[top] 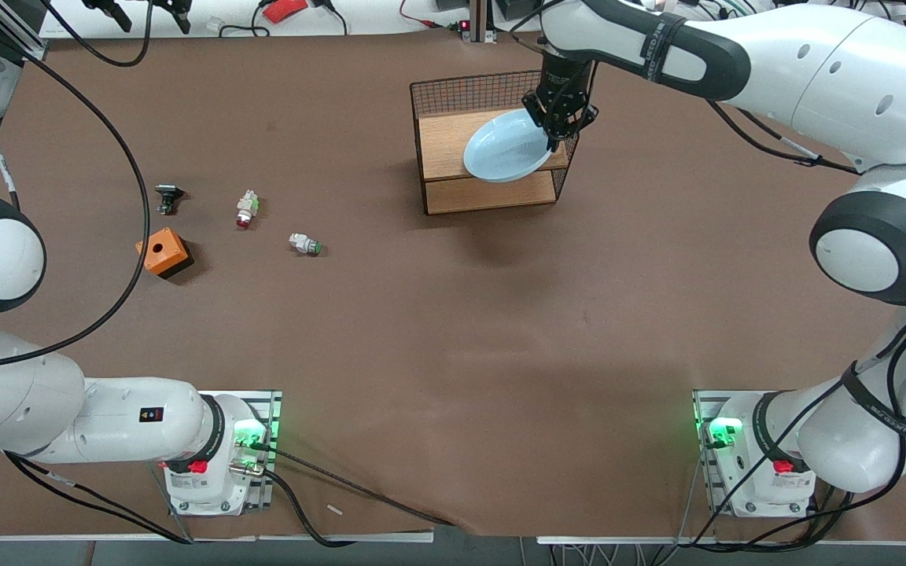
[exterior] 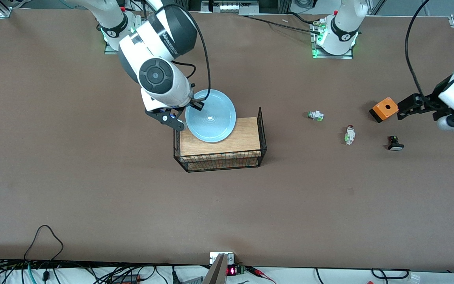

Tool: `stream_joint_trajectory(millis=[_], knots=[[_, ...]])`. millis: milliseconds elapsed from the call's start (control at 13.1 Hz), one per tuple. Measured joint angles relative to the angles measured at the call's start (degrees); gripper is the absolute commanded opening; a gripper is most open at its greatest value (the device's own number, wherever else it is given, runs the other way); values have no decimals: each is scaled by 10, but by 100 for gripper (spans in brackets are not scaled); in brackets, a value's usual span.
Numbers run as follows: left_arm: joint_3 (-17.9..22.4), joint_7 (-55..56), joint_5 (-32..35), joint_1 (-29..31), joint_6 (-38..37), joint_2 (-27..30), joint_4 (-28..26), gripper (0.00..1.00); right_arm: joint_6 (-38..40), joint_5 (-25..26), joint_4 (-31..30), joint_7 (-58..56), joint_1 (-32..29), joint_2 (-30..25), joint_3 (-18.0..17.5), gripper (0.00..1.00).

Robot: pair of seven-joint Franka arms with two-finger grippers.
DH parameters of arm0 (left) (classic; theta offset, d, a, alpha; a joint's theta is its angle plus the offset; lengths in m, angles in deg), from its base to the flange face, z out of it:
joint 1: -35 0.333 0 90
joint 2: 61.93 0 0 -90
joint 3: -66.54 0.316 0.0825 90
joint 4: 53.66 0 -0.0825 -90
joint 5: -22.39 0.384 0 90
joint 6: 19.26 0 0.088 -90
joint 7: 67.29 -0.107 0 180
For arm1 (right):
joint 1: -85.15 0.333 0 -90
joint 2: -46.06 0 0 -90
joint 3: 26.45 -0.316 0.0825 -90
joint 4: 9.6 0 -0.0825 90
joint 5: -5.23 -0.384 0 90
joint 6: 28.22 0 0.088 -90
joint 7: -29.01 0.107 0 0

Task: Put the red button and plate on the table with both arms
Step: 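Carry the blue plate with the right gripper away from the basket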

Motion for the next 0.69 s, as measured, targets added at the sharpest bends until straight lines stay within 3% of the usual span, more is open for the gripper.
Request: stream_joint_trajectory(millis=[690], knots=[[6, 1, 0, 6, -27, 0, 4, 100, 109, -26, 1, -1, -13, -57, 0, 0]])
